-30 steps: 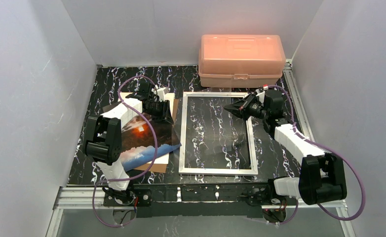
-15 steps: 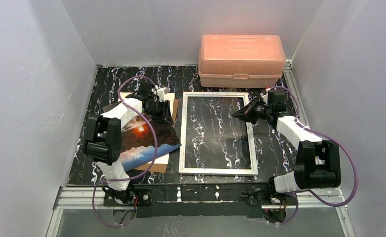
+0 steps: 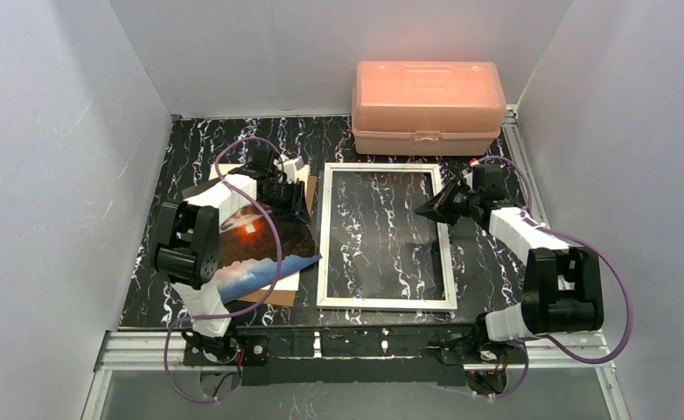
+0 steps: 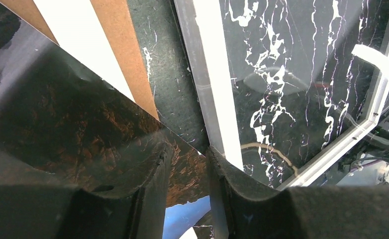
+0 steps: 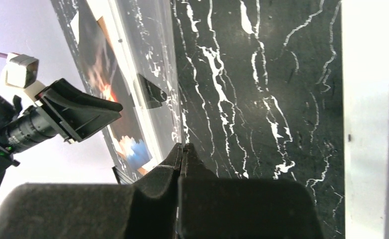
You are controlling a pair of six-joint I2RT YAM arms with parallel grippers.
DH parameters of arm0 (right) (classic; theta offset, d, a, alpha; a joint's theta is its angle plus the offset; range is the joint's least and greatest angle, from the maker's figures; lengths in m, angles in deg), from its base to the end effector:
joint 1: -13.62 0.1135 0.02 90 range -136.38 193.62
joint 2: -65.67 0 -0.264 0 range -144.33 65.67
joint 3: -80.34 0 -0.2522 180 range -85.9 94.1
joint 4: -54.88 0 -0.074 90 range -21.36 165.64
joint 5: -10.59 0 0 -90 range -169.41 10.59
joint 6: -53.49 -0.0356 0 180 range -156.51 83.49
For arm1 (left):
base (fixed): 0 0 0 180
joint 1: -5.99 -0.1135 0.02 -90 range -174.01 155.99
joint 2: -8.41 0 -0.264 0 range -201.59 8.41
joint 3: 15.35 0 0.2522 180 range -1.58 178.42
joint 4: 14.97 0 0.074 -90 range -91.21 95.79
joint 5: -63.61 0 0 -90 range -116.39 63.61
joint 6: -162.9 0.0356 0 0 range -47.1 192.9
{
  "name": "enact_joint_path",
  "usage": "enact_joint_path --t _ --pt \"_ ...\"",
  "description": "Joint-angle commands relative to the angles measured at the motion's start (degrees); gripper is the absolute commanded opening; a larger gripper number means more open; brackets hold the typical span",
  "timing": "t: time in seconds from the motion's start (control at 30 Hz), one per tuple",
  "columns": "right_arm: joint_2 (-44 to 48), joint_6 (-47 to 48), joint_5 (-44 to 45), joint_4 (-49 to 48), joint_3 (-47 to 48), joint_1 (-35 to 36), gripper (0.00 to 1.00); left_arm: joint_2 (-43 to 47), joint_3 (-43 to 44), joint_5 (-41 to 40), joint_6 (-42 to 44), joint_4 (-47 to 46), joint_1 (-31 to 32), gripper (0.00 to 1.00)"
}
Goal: Put the photo into the frame
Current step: Adjust the photo frame item on the photo frame.
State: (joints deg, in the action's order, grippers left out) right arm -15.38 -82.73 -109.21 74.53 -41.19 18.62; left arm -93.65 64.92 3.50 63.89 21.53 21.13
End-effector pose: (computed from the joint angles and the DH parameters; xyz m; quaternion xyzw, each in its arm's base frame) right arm 0.2868 0.0429 0.2069 0.2136 0.8637 0.3811 0.2512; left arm 0.3472 -0.1123 0.1888 0.1201 0.9243 -0.2978 0.2062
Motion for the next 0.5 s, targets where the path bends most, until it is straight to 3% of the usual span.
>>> enact_joint_path --t 0.0,0.47 --pt "0.23 1.48 2.76 -1.11 -2.03 -0.07 0.01 0.29 1.35 1.53 0.18 0.65 0.27 0.31" --pt "0.26 2.42 4.75 -3.15 -3.22 -1.37 0.01 0.75 1.35 1.58 0.93 1.12 0.68 0.31"
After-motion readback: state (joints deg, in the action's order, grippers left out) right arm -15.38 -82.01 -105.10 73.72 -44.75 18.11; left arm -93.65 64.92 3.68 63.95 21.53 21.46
